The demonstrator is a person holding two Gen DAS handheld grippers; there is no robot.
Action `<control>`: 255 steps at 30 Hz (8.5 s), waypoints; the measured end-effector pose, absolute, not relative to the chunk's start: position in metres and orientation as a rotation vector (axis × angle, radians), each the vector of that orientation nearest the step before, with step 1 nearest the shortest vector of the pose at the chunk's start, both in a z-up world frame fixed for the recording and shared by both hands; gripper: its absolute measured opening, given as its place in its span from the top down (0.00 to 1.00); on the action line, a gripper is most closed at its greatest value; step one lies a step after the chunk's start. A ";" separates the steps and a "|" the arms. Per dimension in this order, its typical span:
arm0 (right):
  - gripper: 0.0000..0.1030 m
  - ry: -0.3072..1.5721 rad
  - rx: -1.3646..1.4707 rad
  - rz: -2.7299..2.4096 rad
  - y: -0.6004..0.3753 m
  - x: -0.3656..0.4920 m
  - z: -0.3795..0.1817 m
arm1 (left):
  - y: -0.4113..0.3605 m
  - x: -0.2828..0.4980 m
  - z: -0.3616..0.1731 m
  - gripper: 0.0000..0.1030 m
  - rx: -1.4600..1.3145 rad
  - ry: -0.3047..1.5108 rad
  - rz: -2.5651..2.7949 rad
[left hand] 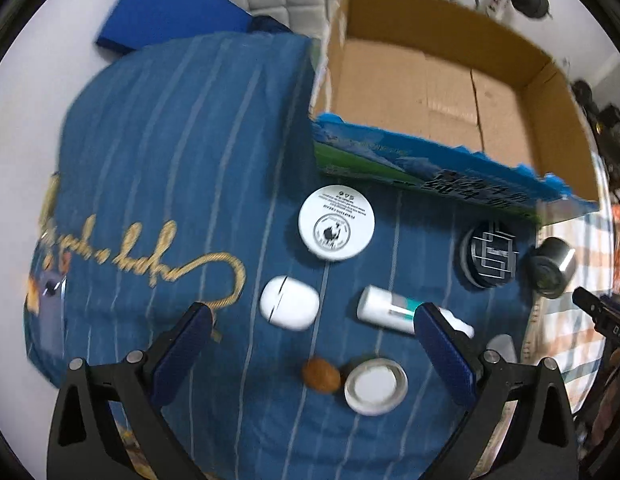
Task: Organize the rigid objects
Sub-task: 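Grasp the silver canister with the right tool while the left tool grasps the white cream jar, then carry the silver canister and white cream jar together into the cardboard box, then release the canister and cream jar in the box, lift both tools, then grasp the black round tin with the right tool while the left tool grasps the white-teal bottle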
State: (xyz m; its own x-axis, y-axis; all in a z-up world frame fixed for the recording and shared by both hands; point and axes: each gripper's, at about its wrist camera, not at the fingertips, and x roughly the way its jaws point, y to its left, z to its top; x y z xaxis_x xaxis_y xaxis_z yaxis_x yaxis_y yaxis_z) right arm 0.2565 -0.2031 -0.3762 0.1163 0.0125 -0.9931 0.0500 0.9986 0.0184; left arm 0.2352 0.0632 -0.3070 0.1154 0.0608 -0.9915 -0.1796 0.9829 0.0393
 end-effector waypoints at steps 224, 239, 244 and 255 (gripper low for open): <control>0.00 1.498 0.097 0.094 -0.037 0.327 -0.389 | 0.127 0.189 -0.299 0.01 -0.120 1.410 0.156; 0.25 1.512 0.160 -0.096 -0.009 0.366 -0.486 | 0.164 0.211 -0.418 0.12 -0.408 1.634 0.292; 0.25 1.584 0.143 -0.072 -0.035 0.354 -0.484 | 0.137 0.202 -0.408 0.13 -0.442 1.639 0.239; 0.25 1.640 0.183 -0.188 -0.132 0.287 -0.486 | 0.026 0.210 -0.446 0.38 -0.502 1.753 0.100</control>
